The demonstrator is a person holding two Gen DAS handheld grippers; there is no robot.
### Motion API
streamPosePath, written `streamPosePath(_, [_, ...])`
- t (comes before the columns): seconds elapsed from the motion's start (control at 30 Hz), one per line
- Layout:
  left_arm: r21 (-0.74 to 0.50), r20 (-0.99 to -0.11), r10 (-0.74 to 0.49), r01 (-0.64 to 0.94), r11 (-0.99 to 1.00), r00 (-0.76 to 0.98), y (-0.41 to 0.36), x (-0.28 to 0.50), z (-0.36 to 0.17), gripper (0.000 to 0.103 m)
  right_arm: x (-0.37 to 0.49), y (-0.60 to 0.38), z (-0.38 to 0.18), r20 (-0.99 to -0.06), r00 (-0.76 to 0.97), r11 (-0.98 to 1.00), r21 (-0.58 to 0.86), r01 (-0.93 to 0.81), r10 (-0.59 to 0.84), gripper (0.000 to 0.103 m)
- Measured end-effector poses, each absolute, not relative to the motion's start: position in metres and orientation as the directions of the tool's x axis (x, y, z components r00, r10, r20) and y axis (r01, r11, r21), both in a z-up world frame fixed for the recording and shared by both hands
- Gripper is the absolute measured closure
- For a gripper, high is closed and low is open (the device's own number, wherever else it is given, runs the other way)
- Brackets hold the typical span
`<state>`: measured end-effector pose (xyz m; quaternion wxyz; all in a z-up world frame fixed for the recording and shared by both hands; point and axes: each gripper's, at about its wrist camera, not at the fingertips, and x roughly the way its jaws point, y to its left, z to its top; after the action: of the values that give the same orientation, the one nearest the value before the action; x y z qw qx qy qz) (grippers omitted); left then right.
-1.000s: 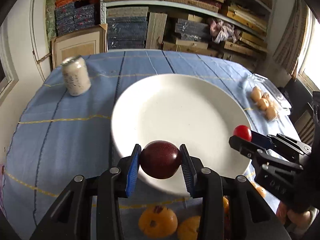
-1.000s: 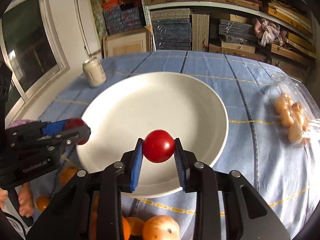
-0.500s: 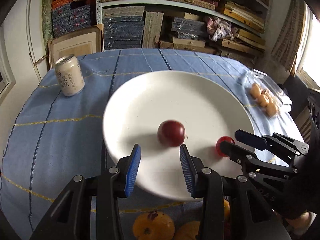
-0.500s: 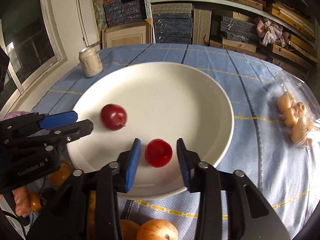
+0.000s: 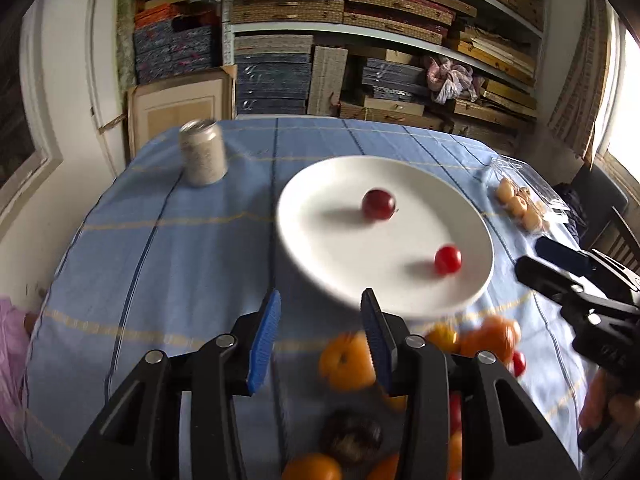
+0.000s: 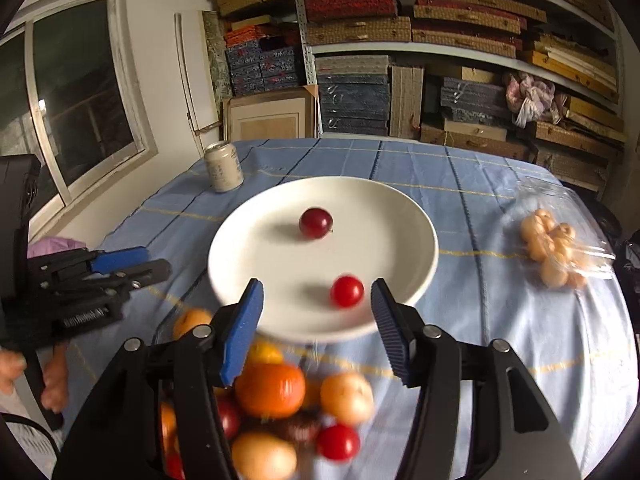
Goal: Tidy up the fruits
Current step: 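Lower the tomato onto the white plate with the right tool while the left tool places the plum there, then grasp another red tomato with the right tool while the left tool grasps a small orange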
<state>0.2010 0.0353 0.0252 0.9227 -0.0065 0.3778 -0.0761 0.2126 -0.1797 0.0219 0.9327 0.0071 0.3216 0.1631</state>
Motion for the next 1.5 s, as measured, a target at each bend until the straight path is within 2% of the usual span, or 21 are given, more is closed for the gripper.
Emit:
streamPosePath(0.07, [-0.064, -0.693, -0.128, 0.117, 0.991, 0.710, 0.045, 0.183, 0.016, 0.052, 0.196, -0.189, 0.020, -0.583, 0.754, 0.950, 0.119, -0.288, 0.302, 0.040])
streamPosePath(0.2, [-0.071, -0.671, -0.134, 0.117, 0.991, 0.729, 0.062, 0.148, -0.002, 0.052, 0.165, -0.219, 0.003, -0.546, 0.774, 0.947, 0.184, -0.262, 0.321, 0.035])
streamPosePath(0.3, [-0.038, -0.678, -0.136, 0.150, 0.988, 0.723, 0.068, 0.126, -0.012, 0.052, 0.159, -0.233, -0.006, -0.561, 0.766, 0.949, 0.201, -0.241, 0.314, 0.034])
streamPosePath(0.37, [-0.032, -0.675, -0.157, 0.184, 0.982, 0.721, 0.073, 0.115, -0.015, 0.046, 0.160, -0.241, -0.006, -0.556, 0.771, 0.949, 0.220, -0.226, 0.312, 0.032])
streamPosePath(0.5, [-0.068, -0.671, -0.216, 0.232, 0.970, 0.709, 0.070, 0.111, -0.015, 0.044, 0.159, -0.250, -0.004, -0.549, 0.768, 0.941, 0.249, -0.227, 0.331, 0.026])
streamPosePath(0.63, [-0.035, -0.675, -0.235, 0.288, 0.957, 0.699, 0.056, 0.106, -0.018, 0.043, 0.160, -0.247, -0.002, -0.551, 0.766, 0.942, 0.243, -0.233, 0.332, 0.025])
streamPosePath(0.77, [0.024, -0.712, -0.199, 0.306, 0.952, 0.674, 0.042, 0.108, -0.031, 0.043, 0.162, -0.246, -0.004, -0.560, 0.761, 0.944, 0.239, -0.229, 0.327, 0.025])
streamPosePath(0.93, [0.024, -0.725, -0.194, 0.305, 0.952, 0.661, 0.041, 0.112, -0.037, 0.043, 0.167, -0.244, -0.009, -0.582, 0.749, 0.947, 0.232, -0.220, 0.317, 0.025])
streamPosePath(1.03, [0.015, -0.734, -0.198, 0.307, 0.952, 0.649, 0.043, 0.113, -0.041, 0.045, 0.167, -0.241, -0.012, -0.588, 0.747, 0.950, 0.223, -0.219, 0.310, 0.025])
streamPosePath(1.13, [-0.004, -0.744, -0.215, 0.317, 0.948, 0.633, 0.042, 0.115, -0.044, 0.053, 0.168, -0.242, -0.014, -0.596, 0.743, 0.952, 0.218, -0.215, 0.304, 0.025])
streamPosePath(1.23, [-0.007, -0.746, -0.214, 0.314, 0.949, 0.630, 0.043, 0.115, -0.045, 0.055, 0.169, -0.241, -0.017, -0.607, 0.733, 0.951, 0.218, -0.217, 0.307, 0.025])
streamPosePath(1.3, [-0.013, -0.743, -0.216, 0.310, 0.951, 0.633, 0.044, 0.115, -0.045, 0.059, 0.169, -0.240, -0.019, -0.612, 0.728, 0.951, 0.214, -0.222, 0.308, 0.025])
streamPosePath(1.33, [-0.014, -0.742, -0.215, 0.306, 0.952, 0.635, 0.045, 0.116, -0.044, 0.065, 0.169, -0.240, -0.019, -0.614, 0.726, 0.951, 0.211, -0.225, 0.308, 0.025])
streamPosePath(1.5, [-0.039, -0.742, -0.216, 0.281, 0.959, 0.635, 0.052, 0.118, -0.044, 0.065, 0.168, -0.237, -0.023, -0.634, 0.703, 0.946, 0.206, -0.249, 0.323, 0.025])
